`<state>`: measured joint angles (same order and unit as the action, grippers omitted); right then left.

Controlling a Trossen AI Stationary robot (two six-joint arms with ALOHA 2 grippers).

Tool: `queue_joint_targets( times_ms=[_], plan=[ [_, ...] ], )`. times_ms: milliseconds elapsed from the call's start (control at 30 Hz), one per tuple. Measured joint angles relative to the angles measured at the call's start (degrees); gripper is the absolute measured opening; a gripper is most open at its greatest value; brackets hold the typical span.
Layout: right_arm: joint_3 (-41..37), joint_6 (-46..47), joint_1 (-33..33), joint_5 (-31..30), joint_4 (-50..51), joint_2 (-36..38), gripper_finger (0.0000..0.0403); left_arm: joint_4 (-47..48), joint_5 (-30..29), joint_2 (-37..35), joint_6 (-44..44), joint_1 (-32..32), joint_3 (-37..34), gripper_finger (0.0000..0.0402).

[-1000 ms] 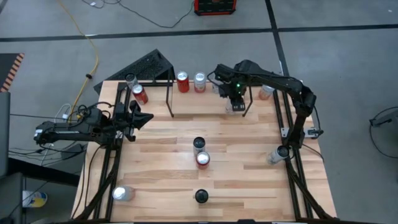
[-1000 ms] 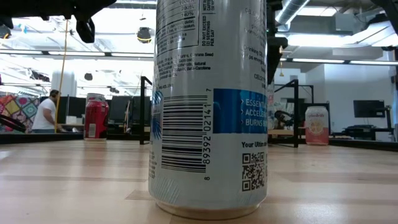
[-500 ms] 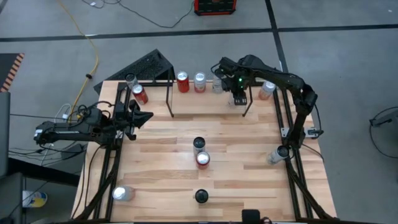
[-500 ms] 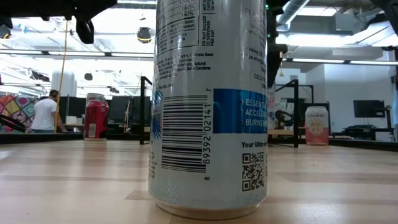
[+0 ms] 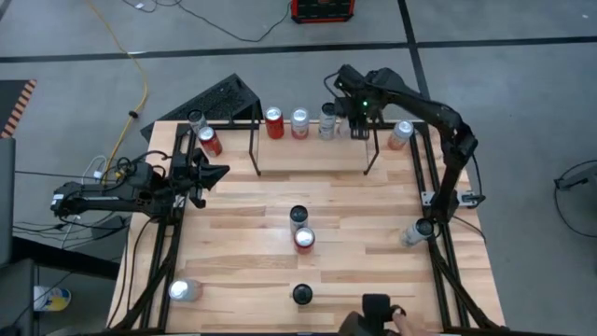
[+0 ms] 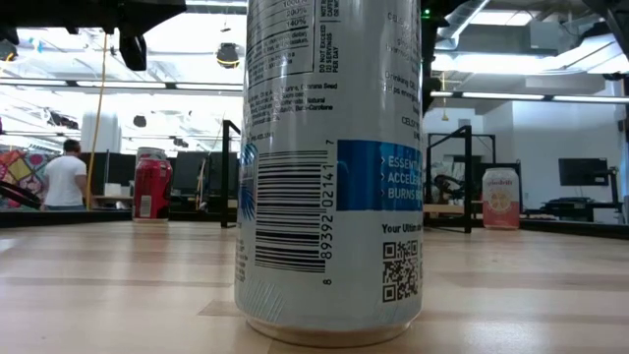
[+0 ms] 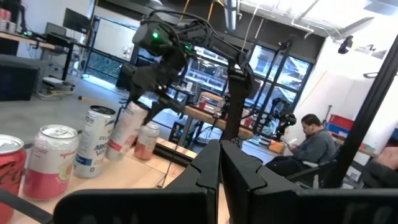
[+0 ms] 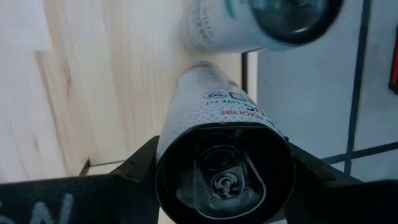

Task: Place canned beverage on shelf
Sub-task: Put the bottom right white pink soda can on the shelf

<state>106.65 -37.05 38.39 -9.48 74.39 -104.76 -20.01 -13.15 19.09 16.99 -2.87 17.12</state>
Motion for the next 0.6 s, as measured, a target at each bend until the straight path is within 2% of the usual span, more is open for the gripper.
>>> queue_joint_targets(
  times_ms=[367, 600],
  plan=[
    [4.17, -1.95, 1.86, -2.52, 2.60, -5.99, 0.0225, 0.02, -0.17, 0.02, -0.87, 0.00, 0.00, 0.0000],
    [4.42, -2.04, 2.92, -2.45, 2.98, -6.66, 0.0225, 0.04, -0.17, 0.02, -0.87, 0.00, 0.00, 0.0000]
  ],
)
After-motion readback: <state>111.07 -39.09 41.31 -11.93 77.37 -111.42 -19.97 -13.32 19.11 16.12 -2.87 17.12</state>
